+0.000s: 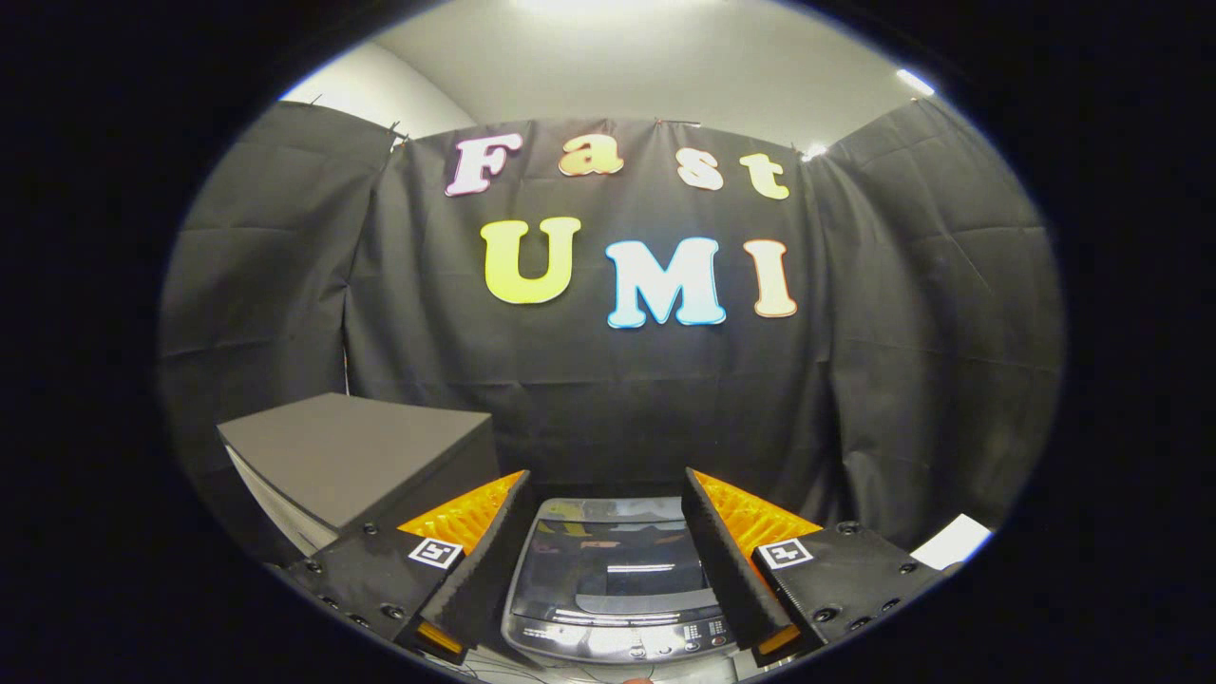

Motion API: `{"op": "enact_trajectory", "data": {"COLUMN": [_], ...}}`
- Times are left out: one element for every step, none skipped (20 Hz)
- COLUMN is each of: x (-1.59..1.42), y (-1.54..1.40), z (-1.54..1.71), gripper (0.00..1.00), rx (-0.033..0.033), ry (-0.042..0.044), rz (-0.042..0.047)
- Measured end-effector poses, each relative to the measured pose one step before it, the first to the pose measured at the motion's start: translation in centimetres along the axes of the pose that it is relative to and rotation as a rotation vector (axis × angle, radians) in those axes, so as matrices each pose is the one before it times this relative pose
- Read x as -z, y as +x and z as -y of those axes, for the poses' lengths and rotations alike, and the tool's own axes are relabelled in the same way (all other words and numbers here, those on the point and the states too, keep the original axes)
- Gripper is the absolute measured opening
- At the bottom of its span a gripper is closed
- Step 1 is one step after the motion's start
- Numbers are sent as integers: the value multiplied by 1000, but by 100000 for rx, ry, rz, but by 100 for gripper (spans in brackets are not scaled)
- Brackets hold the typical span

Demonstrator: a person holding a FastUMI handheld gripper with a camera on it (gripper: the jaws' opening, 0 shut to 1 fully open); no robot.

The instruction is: Put the clothes into the washing machine and then close the washing machine lid.

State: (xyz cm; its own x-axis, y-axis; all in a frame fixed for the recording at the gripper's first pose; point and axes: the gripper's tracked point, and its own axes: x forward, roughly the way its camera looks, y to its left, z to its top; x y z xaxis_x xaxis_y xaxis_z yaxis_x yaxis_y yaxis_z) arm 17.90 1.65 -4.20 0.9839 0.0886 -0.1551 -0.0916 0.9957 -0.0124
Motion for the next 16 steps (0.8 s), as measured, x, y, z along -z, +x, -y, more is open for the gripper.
{"op": "enact_trajectory", "data": {"x": [-646,-664,-541,-370,-399,-292,-180,-185,-122,-78,-32,87,85,187,15,-64], "y": [-894,-905,-788,-940,-869,-856,-797,-946,-769,-627,-645,-664,-485,-415,-491,-405], "z": [-82,-57,-91,-124,-71,51,19,46,60,168,156,187,208,309,220,217], "gripper": [97,97,97,97,97,97,97,97,97,97,97,97,97,97,97,97], "rx": [421,492,367,275,327,413,513,357,590,643,756,579,511,583,562,404], "ry": [583,403,-17,-223,-496,-439,-222,160,484,521,371,176,112,204,565,731], "rz": [1057,973,504,777,627,482,301,337,314,249,-21,-223,-254,-376,-268,57]}}
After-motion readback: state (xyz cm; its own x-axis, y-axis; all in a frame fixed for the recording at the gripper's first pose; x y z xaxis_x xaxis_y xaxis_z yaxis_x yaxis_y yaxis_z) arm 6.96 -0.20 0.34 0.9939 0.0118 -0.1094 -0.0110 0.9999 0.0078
